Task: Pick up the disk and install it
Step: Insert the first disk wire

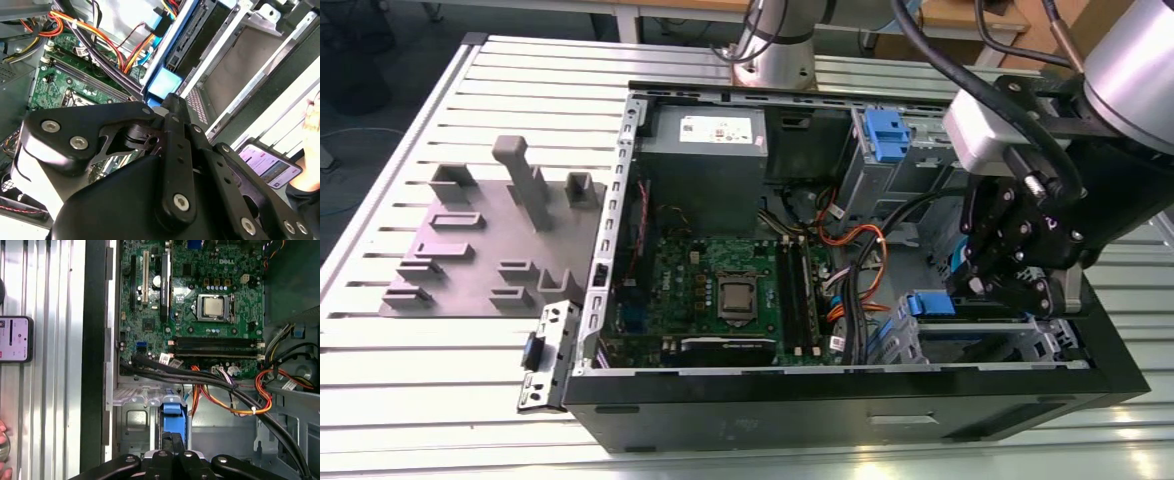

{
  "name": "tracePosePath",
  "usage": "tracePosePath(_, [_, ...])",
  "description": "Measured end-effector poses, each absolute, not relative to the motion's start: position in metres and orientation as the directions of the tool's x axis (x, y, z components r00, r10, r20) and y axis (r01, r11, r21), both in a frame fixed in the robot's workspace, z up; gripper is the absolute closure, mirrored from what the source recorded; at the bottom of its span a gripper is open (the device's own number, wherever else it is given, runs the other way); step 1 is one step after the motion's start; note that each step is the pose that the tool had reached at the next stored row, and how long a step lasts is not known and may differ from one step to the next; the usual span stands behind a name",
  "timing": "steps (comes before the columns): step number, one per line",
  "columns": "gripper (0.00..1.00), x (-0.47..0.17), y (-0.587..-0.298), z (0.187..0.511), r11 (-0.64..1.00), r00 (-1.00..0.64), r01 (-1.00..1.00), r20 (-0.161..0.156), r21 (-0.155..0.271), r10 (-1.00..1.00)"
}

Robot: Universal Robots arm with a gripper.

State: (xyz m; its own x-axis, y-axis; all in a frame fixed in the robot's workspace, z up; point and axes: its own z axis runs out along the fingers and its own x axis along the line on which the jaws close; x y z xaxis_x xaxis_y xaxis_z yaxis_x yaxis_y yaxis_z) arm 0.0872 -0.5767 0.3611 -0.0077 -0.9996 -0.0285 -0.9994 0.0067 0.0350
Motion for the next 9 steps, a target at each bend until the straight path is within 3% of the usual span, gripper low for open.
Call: tracePosePath(9, [0.89, 0.128, -0.577, 0.357, 0.007, -0.008, -0.999, -0.028, 0.036, -1.000])
